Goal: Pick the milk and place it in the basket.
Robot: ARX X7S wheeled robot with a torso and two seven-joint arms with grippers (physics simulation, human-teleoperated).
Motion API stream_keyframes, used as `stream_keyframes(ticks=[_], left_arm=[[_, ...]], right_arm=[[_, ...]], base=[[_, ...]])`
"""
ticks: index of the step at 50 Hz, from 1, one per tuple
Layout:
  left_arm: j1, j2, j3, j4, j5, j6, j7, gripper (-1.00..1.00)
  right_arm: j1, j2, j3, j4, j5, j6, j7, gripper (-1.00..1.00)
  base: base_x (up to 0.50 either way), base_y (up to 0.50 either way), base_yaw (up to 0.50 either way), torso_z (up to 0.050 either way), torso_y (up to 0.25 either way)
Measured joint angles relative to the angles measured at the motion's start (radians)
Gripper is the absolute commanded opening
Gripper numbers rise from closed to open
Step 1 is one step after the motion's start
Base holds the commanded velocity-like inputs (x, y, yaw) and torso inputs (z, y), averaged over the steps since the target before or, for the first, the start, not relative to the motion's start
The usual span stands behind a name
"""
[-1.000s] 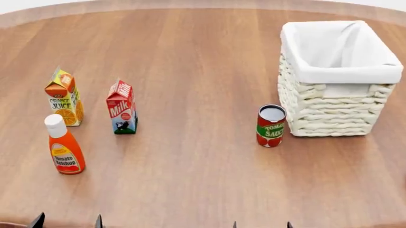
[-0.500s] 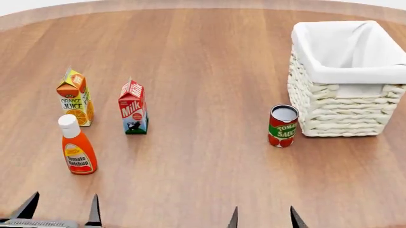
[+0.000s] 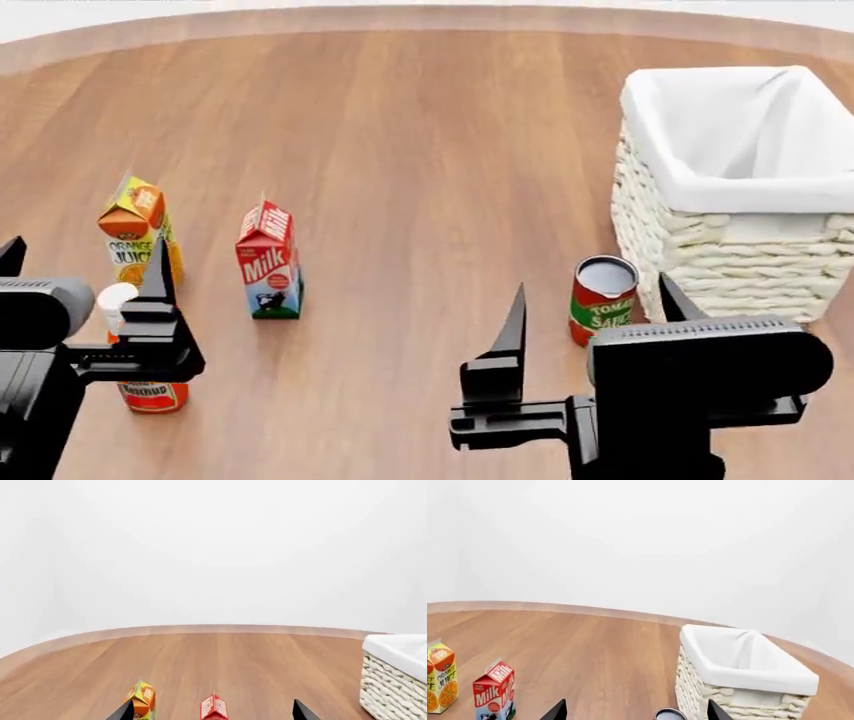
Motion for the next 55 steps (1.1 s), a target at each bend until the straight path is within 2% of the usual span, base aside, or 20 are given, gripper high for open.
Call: stream_keyframes(ticks=[23, 55], left_arm=[[-0.038, -0.015, -0.001, 0.038, -0.032, -0.047, -0.024, 1.0], [-0.048, -0.033, -0.001, 0.044, -0.065, -0.048, -0.046, 1.0]], right_arm=[[0.057, 0.019, -0.006, -0.056, 0.025, 0.091, 0.005, 1.0], [0.07, 0.03, -0.019, -0.052, 0.043, 0.095, 0.013, 1.0]], base=[[0.5, 0.0, 0.0, 0.0, 0.0], [0.5, 0.0, 0.0, 0.0, 0.001]])
